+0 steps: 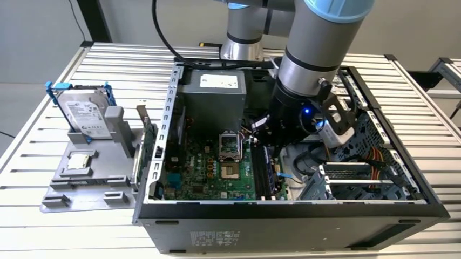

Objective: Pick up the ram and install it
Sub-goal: 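Press down the ram until it locks into place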

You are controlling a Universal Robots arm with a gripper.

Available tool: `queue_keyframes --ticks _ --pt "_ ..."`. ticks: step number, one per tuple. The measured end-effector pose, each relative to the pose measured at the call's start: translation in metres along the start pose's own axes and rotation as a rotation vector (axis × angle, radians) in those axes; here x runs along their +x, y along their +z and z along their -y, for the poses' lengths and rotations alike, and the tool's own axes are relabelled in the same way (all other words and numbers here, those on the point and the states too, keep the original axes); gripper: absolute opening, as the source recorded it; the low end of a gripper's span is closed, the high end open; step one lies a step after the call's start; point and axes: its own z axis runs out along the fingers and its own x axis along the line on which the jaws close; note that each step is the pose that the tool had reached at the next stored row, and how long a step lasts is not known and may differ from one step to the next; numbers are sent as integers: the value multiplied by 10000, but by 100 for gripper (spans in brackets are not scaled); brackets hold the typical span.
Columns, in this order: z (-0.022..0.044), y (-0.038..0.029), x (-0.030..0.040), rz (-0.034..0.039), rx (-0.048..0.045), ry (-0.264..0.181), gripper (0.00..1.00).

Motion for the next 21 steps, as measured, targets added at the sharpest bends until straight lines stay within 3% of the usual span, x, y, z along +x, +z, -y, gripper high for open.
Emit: queue_keyframes --ticks 21 --pt "1 -7 -1 31 25 -1575 0"
